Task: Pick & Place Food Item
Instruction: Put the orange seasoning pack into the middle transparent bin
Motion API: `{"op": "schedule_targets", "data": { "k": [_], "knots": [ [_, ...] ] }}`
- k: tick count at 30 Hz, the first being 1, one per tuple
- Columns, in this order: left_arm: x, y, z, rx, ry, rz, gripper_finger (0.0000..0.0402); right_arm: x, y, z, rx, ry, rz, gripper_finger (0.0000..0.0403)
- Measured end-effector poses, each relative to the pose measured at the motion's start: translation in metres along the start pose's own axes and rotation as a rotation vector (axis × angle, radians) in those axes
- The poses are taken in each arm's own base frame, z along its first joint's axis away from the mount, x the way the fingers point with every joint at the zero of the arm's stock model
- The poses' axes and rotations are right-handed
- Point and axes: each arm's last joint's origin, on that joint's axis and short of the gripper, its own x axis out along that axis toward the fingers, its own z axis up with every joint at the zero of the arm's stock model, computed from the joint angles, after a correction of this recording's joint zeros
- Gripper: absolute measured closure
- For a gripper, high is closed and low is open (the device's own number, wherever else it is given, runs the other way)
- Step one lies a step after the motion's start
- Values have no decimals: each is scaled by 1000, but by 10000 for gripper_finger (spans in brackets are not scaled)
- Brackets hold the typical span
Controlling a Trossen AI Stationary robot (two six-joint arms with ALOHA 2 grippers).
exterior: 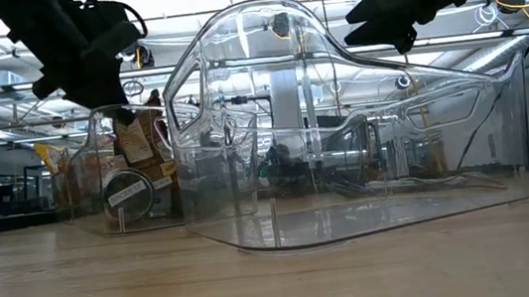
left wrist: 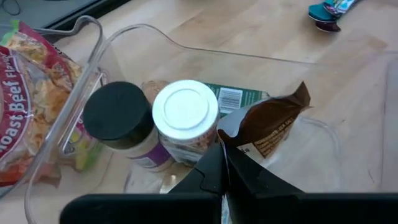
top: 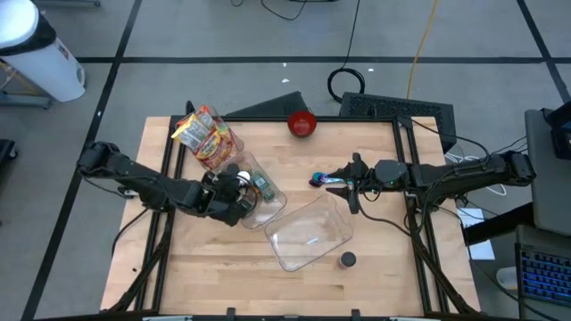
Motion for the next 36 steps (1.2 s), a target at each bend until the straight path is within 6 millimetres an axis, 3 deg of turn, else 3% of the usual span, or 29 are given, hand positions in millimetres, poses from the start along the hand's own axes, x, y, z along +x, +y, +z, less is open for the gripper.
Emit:
{"op": "schedule_targets", "data": {
  "k": [15, 28, 36],
  "knots": [
    [13, 7, 12, -6, 100, -18, 390, 0, 0, 0, 0, 0, 0, 191],
    [14, -2, 21, 21, 9, -95, 393, 0, 0, 0, 0, 1, 1, 191],
    [17, 0, 16, 7, 30, -92, 383, 0, 0, 0, 0, 1, 1, 191]
  ]
}}
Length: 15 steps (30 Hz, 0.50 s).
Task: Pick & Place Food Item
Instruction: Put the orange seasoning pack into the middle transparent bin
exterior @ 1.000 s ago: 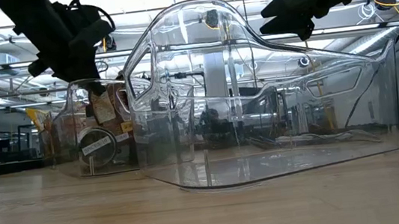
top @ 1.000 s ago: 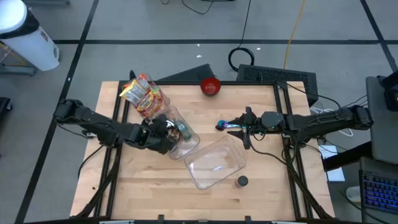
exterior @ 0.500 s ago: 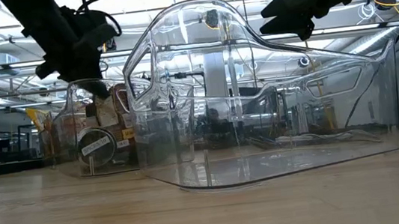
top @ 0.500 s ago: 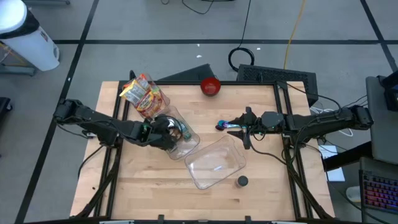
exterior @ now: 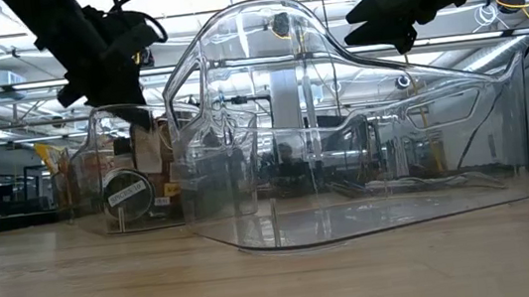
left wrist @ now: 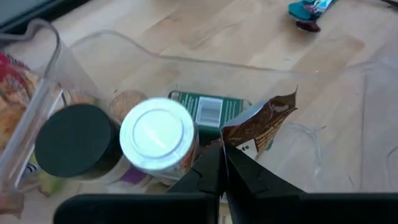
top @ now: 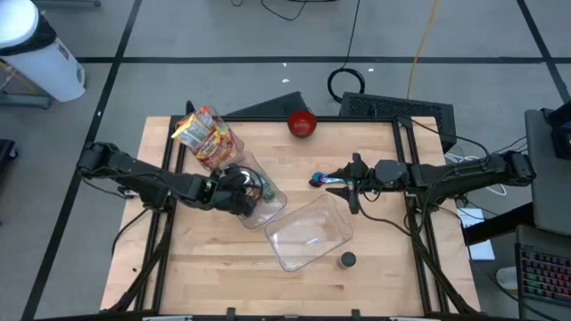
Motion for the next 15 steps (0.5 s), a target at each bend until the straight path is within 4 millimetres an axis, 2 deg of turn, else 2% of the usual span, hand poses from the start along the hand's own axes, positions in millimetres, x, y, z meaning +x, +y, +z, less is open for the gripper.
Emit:
{"op": "schedule_targets", "data": {
  "k": [6, 15],
  "knots": [
    [6, 5, -9, -38, 24, 11, 397, 0, 0, 0, 0, 0, 0, 191],
    [7, 5, -10, -70, 24, 12, 370, 0, 0, 0, 0, 0, 0, 190]
  ]
}}
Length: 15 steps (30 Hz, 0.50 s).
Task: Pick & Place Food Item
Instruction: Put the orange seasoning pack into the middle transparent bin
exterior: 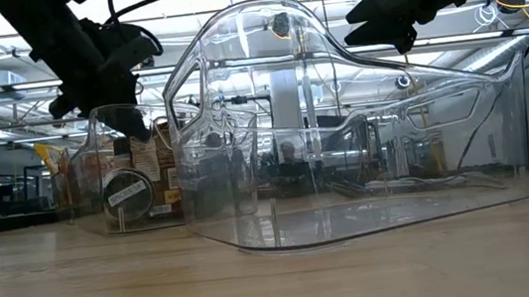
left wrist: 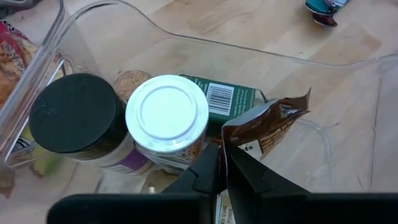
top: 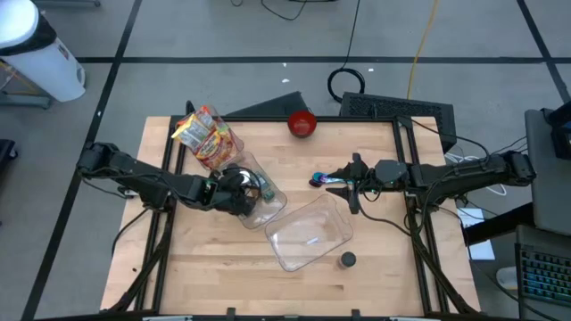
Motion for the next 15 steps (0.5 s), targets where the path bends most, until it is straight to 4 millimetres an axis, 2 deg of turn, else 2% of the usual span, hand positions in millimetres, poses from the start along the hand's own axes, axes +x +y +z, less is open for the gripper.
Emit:
{"op": "schedule_targets", "data": {
  "k": [5, 8, 11, 15],
  "knots": [
    [0, 0, 0, 2, 1, 1, 368, 0, 0, 0, 0, 0, 0, 192],
    [0, 0, 0, 2, 1, 2, 353, 0, 0, 0, 0, 0, 1, 192],
    [0, 0, 0, 0, 2, 1, 317, 0, 0, 0, 0, 0, 0, 191],
    [0, 0, 0, -4, 5, -2, 249, 0, 0, 0, -8, -1, 1, 190]
  ]
}}
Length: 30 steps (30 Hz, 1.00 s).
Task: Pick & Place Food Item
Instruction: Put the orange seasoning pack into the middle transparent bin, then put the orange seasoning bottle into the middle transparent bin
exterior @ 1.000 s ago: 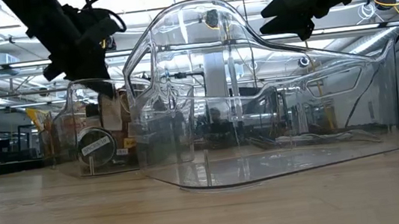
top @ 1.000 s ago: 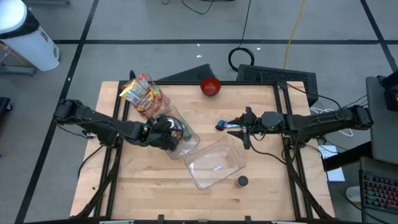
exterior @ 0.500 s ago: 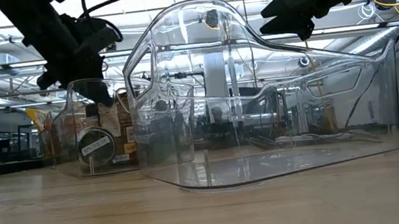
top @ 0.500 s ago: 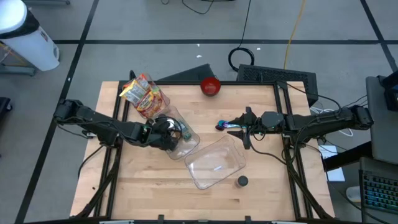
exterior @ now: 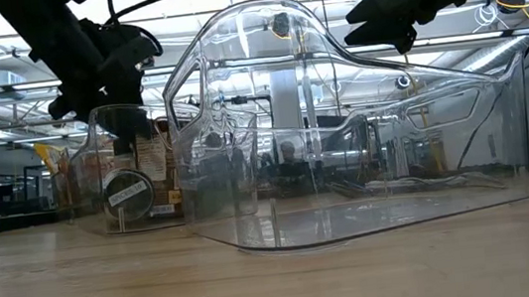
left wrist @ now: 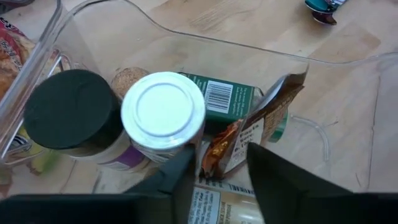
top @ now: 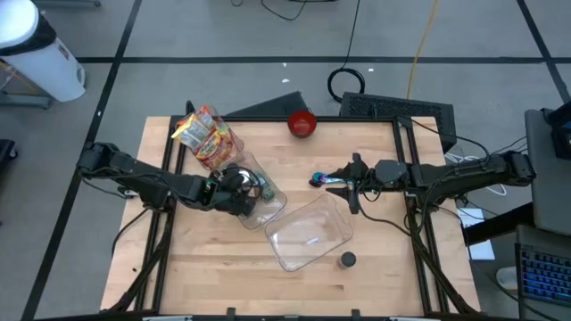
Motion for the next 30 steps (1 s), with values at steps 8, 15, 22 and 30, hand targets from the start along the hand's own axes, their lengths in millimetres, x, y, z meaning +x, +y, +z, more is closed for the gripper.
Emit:
{"op": "schedule_targets", "data": {
  "k": [8, 15, 22, 30],
  "knots": [
    [-9, 1, 4, 12, 12, -61, 147, -19, 0, 7, -11, -29, 53, 192],
    [-49, -5, 19, 59, -221, -254, 115, -61, 7, 2, 32, 61, 236, 193],
    [-78, -17, 29, 159, -473, -342, 118, -74, 42, -14, -39, -1, 693, 193],
    [-76, -19, 34, 152, -507, -335, 118, -87, 73, -33, -125, -466, 1167, 193]
  ]
}}
